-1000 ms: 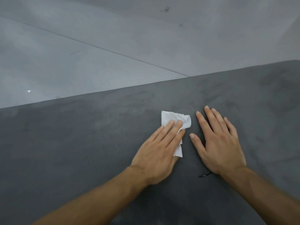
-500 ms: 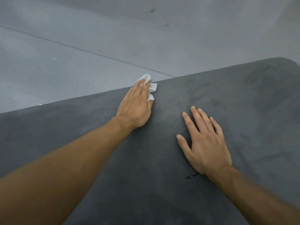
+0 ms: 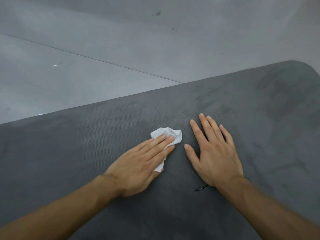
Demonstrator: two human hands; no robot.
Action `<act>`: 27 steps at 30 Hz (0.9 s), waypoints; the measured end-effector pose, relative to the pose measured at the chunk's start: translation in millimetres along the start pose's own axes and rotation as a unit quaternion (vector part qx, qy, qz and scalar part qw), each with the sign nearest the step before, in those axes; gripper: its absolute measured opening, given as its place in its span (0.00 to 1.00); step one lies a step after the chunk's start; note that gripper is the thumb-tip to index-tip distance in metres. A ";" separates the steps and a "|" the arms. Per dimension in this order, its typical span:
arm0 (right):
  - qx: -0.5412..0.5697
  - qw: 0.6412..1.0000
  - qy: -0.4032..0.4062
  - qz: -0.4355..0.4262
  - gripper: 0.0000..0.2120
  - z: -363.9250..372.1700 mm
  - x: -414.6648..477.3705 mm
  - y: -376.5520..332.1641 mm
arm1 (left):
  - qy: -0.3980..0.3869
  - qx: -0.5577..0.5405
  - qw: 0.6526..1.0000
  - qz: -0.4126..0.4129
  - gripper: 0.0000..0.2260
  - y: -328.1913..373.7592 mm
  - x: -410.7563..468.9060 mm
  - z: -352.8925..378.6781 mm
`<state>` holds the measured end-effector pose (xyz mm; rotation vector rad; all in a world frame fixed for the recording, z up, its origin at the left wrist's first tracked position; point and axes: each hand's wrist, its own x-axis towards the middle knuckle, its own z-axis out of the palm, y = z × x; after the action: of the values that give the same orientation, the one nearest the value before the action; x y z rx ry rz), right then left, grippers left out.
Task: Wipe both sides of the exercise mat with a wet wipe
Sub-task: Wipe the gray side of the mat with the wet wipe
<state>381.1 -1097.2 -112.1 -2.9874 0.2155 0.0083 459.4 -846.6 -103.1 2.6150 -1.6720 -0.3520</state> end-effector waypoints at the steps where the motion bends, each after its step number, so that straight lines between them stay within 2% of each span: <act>1: 0.000 1.000 0.000 0.001 0.34 -0.4 -0.3 0.4 | -0.005 -0.010 1.000 0.007 0.28 -11.1 3.0 -1.5; 3: 0.001 1.000 -0.006 0.000 0.34 -1.0 -0.1 0.5 | 0.014 -0.050 0.998 -0.027 0.26 -39.6 14.9 -9.8; 5: 0.002 1.000 -0.008 0.001 0.34 -1.0 0.1 0.7 | 0.046 -0.087 0.990 -0.099 0.26 -74.9 28.0 -19.1; 7: 0.002 1.000 -0.012 0.000 0.34 -0.7 0.4 1.0 | 0.056 -0.081 0.982 -0.164 0.28 -103.4 36.2 -25.3; 9: 0.005 1.000 -0.012 0.001 0.34 -1.0 0.8 1.0 | 0.053 -0.067 0.978 -0.192 0.29 -114.8 39.3 -24.0; 13: 0.001 1.000 -0.013 0.001 0.34 -1.1 1.0 0.2 | 0.048 -0.058 0.982 -0.173 0.29 -85.4 32.7 -16.2; 20: -0.001 1.000 -0.010 0.003 0.34 -0.7 0.3 0.0 | 0.011 -0.027 0.997 -0.070 0.28 -2.4 -17.4 -2.9; 25: -0.005 1.000 -0.016 0.001 0.34 -0.6 1.2 0.0 | 0.012 -0.036 0.996 -0.079 0.27 -18.8 -34.9 -0.6; 27: -0.005 1.000 -0.015 0.000 0.34 -0.9 1.2 0.2 | 0.034 -0.093 0.987 -0.130 0.26 -40.5 -30.1 -4.4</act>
<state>382.3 -1097.7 -111.2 -2.9941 0.2139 0.0541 484.4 -802.7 -98.9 2.6707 -1.2147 -0.3963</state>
